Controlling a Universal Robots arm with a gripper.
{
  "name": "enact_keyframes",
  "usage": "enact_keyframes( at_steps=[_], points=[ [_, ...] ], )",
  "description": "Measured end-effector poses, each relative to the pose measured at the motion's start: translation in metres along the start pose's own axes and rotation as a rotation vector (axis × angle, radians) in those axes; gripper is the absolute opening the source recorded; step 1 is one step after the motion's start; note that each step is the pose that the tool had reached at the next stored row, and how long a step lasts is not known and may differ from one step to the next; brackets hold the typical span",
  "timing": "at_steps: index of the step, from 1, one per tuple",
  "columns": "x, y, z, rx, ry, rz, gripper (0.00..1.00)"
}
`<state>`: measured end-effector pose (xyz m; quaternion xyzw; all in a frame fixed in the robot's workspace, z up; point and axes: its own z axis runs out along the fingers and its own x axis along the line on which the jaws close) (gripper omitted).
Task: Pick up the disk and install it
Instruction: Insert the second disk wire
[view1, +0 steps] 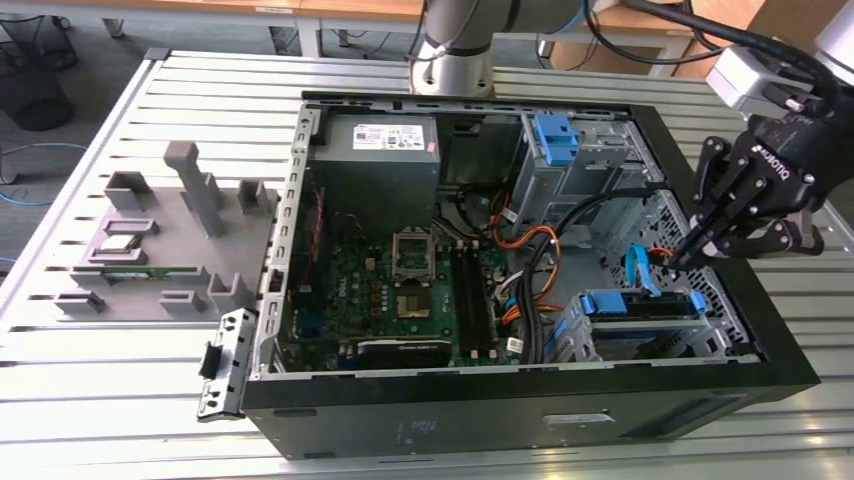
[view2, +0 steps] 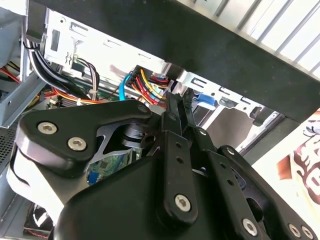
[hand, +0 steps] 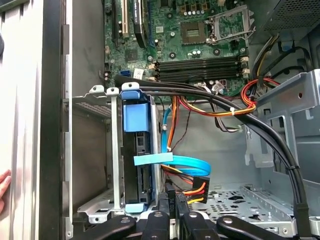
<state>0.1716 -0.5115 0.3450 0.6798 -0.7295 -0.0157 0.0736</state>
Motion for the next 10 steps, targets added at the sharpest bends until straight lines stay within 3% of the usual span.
enact_keyframes(
  at_steps=[10],
  points=[
    [0.0036,0.0105,0.0026,0.025,-0.0148,-0.009,0.18]
  ],
)
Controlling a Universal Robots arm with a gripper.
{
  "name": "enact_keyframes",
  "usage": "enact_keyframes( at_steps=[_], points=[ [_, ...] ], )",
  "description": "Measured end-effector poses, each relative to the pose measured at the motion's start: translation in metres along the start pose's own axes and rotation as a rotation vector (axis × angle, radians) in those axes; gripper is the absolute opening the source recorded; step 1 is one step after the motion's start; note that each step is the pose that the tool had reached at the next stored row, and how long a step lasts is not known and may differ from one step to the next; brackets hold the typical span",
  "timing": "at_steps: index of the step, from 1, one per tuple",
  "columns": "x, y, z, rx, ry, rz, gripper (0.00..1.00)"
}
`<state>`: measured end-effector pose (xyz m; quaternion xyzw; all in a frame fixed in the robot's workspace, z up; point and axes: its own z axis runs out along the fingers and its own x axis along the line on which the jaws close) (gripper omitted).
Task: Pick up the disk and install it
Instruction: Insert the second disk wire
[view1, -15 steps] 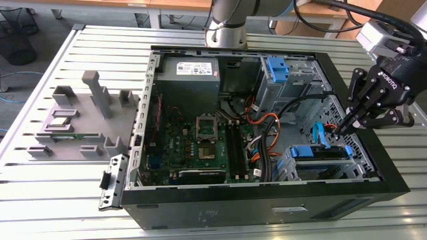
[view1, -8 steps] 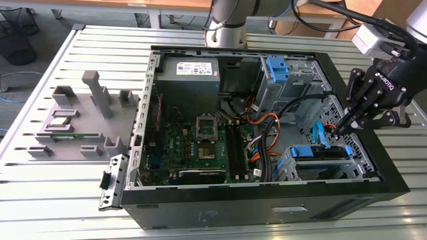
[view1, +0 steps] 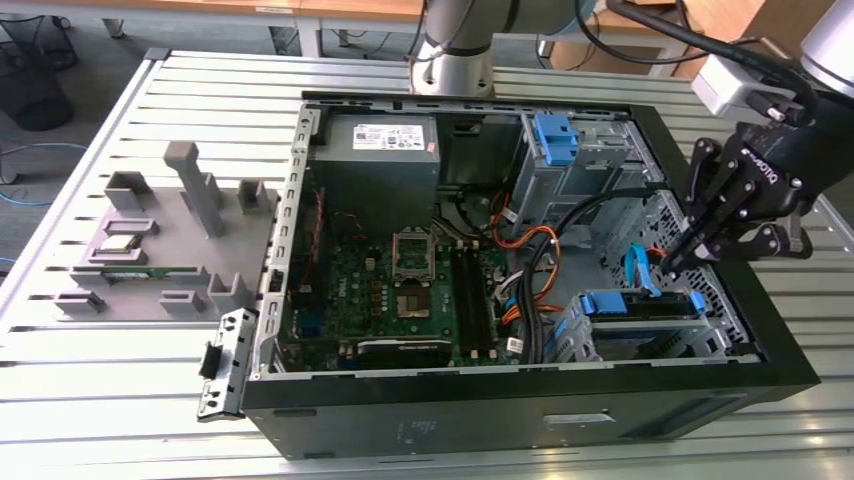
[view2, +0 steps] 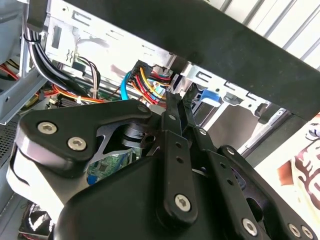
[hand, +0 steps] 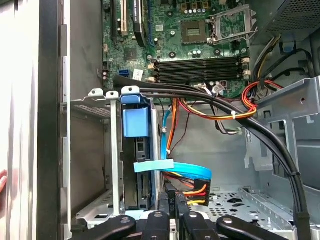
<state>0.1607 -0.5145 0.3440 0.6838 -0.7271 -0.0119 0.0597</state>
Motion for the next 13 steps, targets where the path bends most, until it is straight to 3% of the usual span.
enact_keyframes(
  at_steps=[2,8,13],
  points=[
    [0.0006,0.0019,0.0004,0.0077,-0.0033,-0.001,0.18],
    [0.0018,0.0053,0.0012,0.0428,-0.0189,-0.004,0.18],
    [0.0036,0.01,0.0017,0.0629,-0.0312,-0.005,0.18]
  ],
)
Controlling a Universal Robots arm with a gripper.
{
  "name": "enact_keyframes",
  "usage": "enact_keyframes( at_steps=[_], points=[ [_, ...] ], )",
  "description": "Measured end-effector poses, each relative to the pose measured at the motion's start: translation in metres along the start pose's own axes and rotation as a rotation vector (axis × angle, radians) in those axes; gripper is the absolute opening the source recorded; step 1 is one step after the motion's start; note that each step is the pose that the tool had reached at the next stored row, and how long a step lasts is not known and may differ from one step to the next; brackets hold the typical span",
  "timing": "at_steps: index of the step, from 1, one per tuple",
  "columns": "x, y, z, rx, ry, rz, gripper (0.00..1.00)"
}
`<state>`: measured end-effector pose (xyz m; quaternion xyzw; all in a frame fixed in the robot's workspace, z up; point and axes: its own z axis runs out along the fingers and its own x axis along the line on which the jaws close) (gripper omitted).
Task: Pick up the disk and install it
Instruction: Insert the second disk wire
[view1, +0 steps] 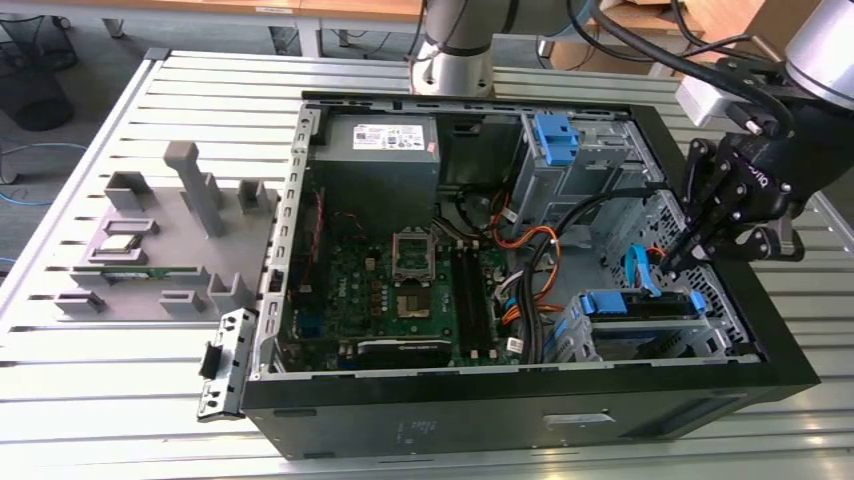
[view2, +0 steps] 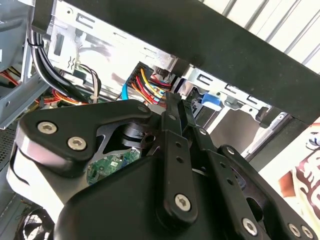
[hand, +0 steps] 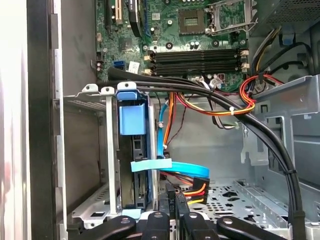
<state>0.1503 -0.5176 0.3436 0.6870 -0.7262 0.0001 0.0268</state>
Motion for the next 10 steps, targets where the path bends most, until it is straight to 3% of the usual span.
enact_keyframes(
  at_steps=[10],
  points=[
    [0.0087,0.0055,0.0007,0.0369,-0.0175,-0.002,0.18]
  ],
)
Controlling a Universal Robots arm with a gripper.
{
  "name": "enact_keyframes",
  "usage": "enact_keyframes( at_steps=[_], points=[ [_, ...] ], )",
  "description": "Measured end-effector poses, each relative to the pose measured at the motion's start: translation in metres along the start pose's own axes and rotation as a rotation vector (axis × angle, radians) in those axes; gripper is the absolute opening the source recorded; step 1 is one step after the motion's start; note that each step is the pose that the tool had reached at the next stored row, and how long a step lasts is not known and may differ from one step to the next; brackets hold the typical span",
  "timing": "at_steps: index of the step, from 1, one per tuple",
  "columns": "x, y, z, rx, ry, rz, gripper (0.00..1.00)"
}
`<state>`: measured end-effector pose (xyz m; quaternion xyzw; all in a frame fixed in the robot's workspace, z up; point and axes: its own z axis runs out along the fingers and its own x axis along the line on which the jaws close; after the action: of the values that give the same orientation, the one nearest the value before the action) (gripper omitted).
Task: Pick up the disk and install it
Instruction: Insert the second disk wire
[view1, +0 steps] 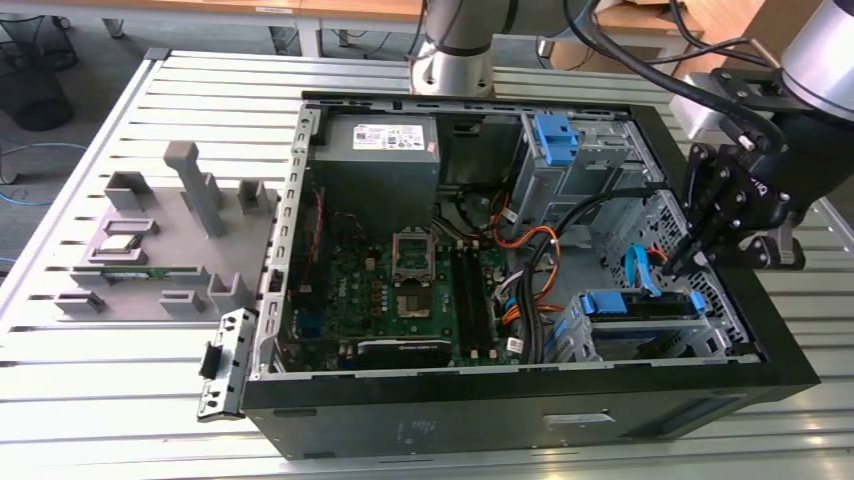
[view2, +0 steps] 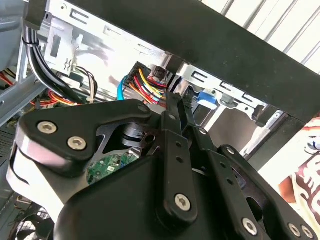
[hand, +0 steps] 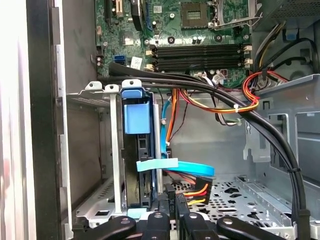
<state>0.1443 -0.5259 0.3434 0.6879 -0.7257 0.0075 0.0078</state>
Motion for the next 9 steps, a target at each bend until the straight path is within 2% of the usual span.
enact_keyframes(
  at_steps=[9],
  points=[
    [0.0084,0.0051,0.0002,0.0263,-0.0204,-0.002,0.18]
  ],
)
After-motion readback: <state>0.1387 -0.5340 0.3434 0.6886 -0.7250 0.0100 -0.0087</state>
